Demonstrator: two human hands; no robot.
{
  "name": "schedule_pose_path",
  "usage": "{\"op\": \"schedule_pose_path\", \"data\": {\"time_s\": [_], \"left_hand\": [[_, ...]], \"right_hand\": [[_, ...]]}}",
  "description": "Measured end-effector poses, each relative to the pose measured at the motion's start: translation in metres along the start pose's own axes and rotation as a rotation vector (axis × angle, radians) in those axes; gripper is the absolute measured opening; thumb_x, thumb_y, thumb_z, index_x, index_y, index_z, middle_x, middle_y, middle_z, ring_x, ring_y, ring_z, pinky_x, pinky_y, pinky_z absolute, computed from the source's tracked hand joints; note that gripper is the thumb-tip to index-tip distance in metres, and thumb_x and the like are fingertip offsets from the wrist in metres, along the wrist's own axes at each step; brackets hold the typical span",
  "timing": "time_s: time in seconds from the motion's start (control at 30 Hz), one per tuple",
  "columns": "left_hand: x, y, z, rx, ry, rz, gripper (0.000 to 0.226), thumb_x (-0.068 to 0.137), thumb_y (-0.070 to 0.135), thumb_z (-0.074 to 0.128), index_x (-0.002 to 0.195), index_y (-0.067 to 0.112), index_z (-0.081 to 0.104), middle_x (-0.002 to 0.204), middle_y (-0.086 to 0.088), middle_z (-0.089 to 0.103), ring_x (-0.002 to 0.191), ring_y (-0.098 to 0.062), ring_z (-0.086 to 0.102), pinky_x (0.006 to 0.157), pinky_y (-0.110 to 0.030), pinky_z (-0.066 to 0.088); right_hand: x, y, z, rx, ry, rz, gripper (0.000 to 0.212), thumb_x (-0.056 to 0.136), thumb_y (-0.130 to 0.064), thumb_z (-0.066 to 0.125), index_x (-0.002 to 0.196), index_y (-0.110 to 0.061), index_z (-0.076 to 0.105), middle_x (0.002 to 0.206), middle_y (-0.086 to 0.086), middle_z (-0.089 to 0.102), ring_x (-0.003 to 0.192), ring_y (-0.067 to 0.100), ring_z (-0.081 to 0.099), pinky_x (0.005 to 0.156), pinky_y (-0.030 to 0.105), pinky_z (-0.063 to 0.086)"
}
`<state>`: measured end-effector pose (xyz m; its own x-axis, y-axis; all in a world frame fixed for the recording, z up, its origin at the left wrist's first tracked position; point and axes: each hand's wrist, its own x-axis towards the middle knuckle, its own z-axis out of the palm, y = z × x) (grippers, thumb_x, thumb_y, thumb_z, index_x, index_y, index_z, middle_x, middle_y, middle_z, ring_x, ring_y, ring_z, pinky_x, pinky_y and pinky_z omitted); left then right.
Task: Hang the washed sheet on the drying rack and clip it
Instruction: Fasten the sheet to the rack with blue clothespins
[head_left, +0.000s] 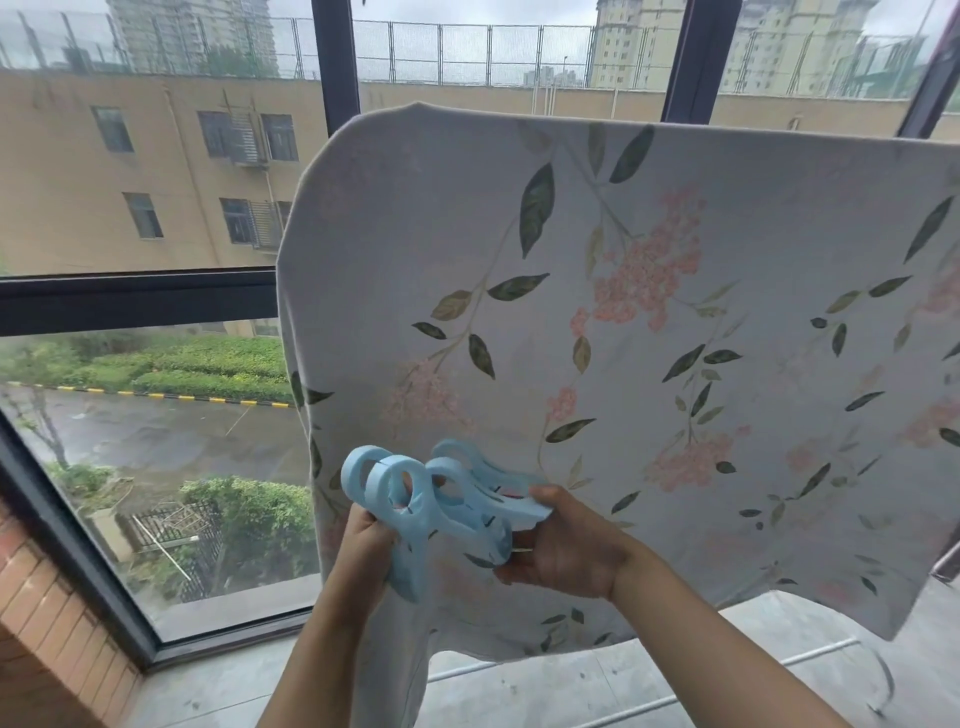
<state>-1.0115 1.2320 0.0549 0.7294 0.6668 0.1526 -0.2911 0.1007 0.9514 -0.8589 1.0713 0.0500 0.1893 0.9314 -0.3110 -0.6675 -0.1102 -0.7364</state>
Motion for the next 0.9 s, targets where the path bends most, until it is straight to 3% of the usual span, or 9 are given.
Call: {"op": "schedule_pose_path", "data": {"time_s": [0.1, 0.2, 0.37, 0.43, 0.5, 0.53, 0.7, 0.83, 0.9], "left_hand": [[0.006, 0.010, -0.001, 0.072, -0.052, 0.018, 0.046, 0.079, -0.006, 0.057, 0.057, 0.031, 0.070, 0.055, 0.006, 0.062, 0.055, -0.002, 0.058, 0.052, -0.018, 0.047], [0.014, 0.020, -0.005, 0.132, -0.069, 0.047, 0.032, 0.068, 0.003, 0.053, 0.058, 0.029, 0.070, 0.053, 0.005, 0.060, 0.053, -0.002, 0.055, 0.054, -0.024, 0.045], [0.044, 0.077, -0.014, 0.287, -0.095, 0.261, 0.007, 0.060, 0.012, 0.060, 0.060, 0.018, 0.065, 0.055, 0.006, 0.062, 0.052, -0.004, 0.056, 0.052, -0.023, 0.046], [0.066, 0.114, -0.016, 0.430, -0.106, 0.439, 0.004, 0.059, 0.022, 0.063, 0.063, 0.022, 0.064, 0.083, 0.012, 0.068, 0.082, -0.006, 0.063, 0.075, -0.030, 0.049], [0.089, 0.151, -0.013, 0.624, -0.102, 0.636, 0.023, 0.065, 0.012, 0.060, 0.070, 0.033, 0.066, 0.130, 0.010, 0.056, 0.130, -0.013, 0.044, 0.108, -0.033, 0.034], [0.099, 0.171, -0.010, 0.711, -0.070, 0.692, 0.031, 0.067, 0.009, 0.055, 0.072, 0.038, 0.066, 0.139, 0.003, 0.050, 0.137, -0.021, 0.037, 0.113, -0.039, 0.029], [0.137, 0.242, 0.014, 0.918, 0.029, 0.655, 0.030, 0.076, 0.014, 0.052, 0.069, 0.043, 0.058, 0.130, -0.019, 0.055, 0.118, -0.040, 0.052, 0.101, -0.056, 0.040], [0.165, 0.244, 0.023, 0.920, -0.013, 0.547, 0.025, 0.085, 0.001, 0.058, 0.084, 0.026, 0.056, 0.091, -0.001, 0.058, 0.077, -0.015, 0.056, 0.066, -0.017, 0.042], [0.174, 0.238, 0.023, 0.833, 0.031, 0.514, 0.021, 0.085, -0.004, 0.053, 0.083, 0.017, 0.056, 0.082, -0.002, 0.056, 0.072, -0.016, 0.053, 0.056, -0.012, 0.041]], "right_hand": [[0.005, -0.005, 0.011, 0.068, 0.190, -0.040, 0.047, 0.079, -0.033, 0.069, 0.118, -0.010, 0.057, 0.112, 0.024, 0.059, 0.097, 0.035, 0.058, 0.091, 0.046, 0.051], [0.009, -0.017, 0.018, 0.018, 0.299, -0.140, 0.053, 0.076, -0.033, 0.069, 0.120, -0.004, 0.058, 0.108, 0.021, 0.065, 0.093, 0.032, 0.063, 0.085, 0.042, 0.055], [-0.024, -0.100, 0.039, -0.392, 0.342, -0.454, 0.095, 0.031, -0.048, 0.094, 0.111, -0.006, 0.062, 0.101, 0.011, 0.067, 0.090, 0.021, 0.067, 0.079, 0.032, 0.057], [-0.043, -0.145, 0.058, -0.666, 0.358, -0.614, 0.084, 0.041, -0.053, 0.090, 0.111, -0.015, 0.064, 0.101, 0.009, 0.066, 0.088, 0.019, 0.064, 0.084, 0.035, 0.055], [-0.058, -0.187, 0.082, -0.869, 0.382, -0.739, 0.056, 0.062, -0.041, 0.084, 0.112, -0.024, 0.064, 0.109, 0.007, 0.068, 0.089, 0.019, 0.066, 0.085, 0.041, 0.054], [-0.063, -0.206, 0.094, -0.962, 0.390, -0.793, 0.052, 0.066, -0.037, 0.082, 0.113, -0.028, 0.062, 0.112, 0.002, 0.067, 0.092, 0.016, 0.067, 0.084, 0.040, 0.056], [-0.066, -0.278, 0.143, -1.305, 0.341, -0.971, 0.080, 0.055, -0.050, 0.082, 0.124, -0.021, 0.057, 0.115, -0.004, 0.066, 0.103, 0.011, 0.064, 0.074, 0.023, 0.055], [-0.066, -0.320, 0.176, -1.539, 0.296, -1.054, 0.071, 0.060, -0.043, 0.079, 0.124, -0.021, 0.057, 0.118, -0.008, 0.062, 0.110, 0.012, 0.059, 0.091, 0.037, 0.054], [-0.069, -0.338, 0.193, -1.631, 0.252, -1.083, 0.065, 0.061, -0.042, 0.078, 0.121, -0.024, 0.057, 0.116, -0.009, 0.062, 0.109, 0.013, 0.059, 0.092, 0.039, 0.053]]}}
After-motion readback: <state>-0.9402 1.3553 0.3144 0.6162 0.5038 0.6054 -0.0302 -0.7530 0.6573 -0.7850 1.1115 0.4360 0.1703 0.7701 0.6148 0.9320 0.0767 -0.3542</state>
